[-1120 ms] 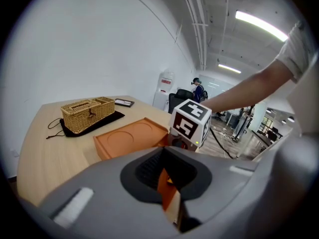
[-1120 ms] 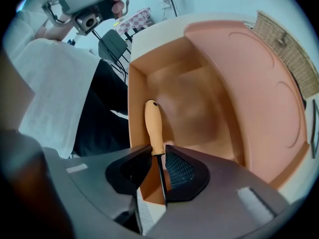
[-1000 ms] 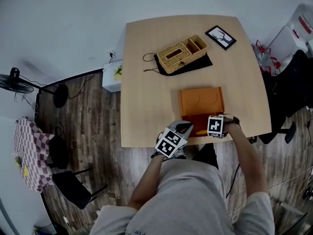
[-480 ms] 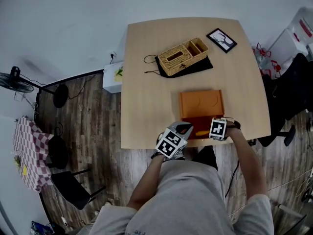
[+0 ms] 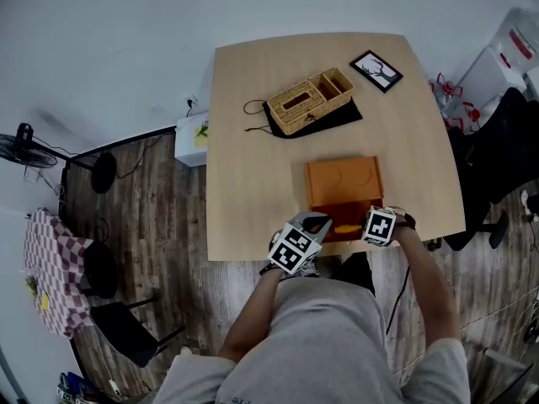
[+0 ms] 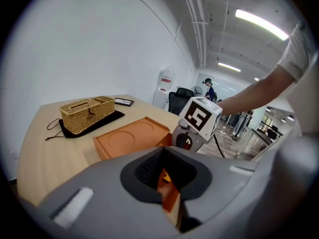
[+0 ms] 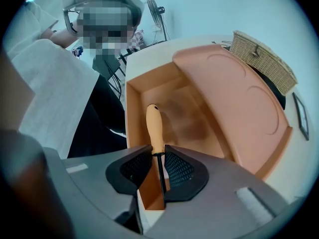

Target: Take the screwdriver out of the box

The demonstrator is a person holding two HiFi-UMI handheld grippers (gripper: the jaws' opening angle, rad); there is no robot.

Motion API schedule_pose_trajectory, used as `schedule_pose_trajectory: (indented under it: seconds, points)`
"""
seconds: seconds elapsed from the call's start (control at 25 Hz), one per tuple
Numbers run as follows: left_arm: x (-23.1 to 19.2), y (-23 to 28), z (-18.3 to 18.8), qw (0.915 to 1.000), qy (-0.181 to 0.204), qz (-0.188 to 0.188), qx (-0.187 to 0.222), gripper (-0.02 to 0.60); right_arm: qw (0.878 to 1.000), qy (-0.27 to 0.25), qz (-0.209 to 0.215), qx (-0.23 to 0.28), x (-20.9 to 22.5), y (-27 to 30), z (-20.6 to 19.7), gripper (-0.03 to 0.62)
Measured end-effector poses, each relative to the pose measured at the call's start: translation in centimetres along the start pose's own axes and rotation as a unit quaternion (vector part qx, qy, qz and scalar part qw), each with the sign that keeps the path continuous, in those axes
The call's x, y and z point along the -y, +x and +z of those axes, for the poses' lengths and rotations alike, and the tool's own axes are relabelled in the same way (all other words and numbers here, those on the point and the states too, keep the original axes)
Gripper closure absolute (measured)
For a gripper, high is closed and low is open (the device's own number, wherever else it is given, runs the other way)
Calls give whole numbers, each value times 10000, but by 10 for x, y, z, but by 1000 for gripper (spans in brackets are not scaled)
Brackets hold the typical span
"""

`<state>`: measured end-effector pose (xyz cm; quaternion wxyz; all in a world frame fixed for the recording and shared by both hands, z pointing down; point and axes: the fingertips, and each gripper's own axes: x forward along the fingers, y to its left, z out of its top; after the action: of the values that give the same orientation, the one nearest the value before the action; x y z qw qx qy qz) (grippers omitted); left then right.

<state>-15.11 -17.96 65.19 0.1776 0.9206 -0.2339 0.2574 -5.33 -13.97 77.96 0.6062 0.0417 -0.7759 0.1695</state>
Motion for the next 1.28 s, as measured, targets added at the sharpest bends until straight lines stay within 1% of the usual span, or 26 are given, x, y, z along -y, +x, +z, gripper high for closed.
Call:
schedule_pose_trajectory:
  seconds: [0.2, 0.52, 0.68, 0.84, 1.04, 1.16, 1.28]
  points:
    - [2, -3, -1, 10000, -42, -40, -40, 528, 9994, -10, -211, 291, 0, -19, 16, 517]
    - [-7, -5, -6, 10000, -62, 25, -40, 528, 9966, 147, -292, 751, -4, -28, 34, 517]
    - [-7, -3, -9, 10000, -54, 26, -79, 528, 9936, 277, -326, 1041, -6, -34, 41, 517]
    - [-5, -2, -11, 9999, -18, -7, -119, 528, 9889, 410, -457, 1353, -6, -41, 49, 517]
    - [-16, 1, -13, 9998, -183, 64, -63, 528, 9780, 761, -763, 1785, 1, -52, 54, 517]
    - [-26, -5, -19, 9995, -204, 223, -116, 528, 9665, 1032, -890, 2174, -1, -58, 62, 517]
    - [-34, -9, -19, 9988, -338, 362, -34, 528, 9533, 1260, -1010, 2552, 1, -68, 68, 517]
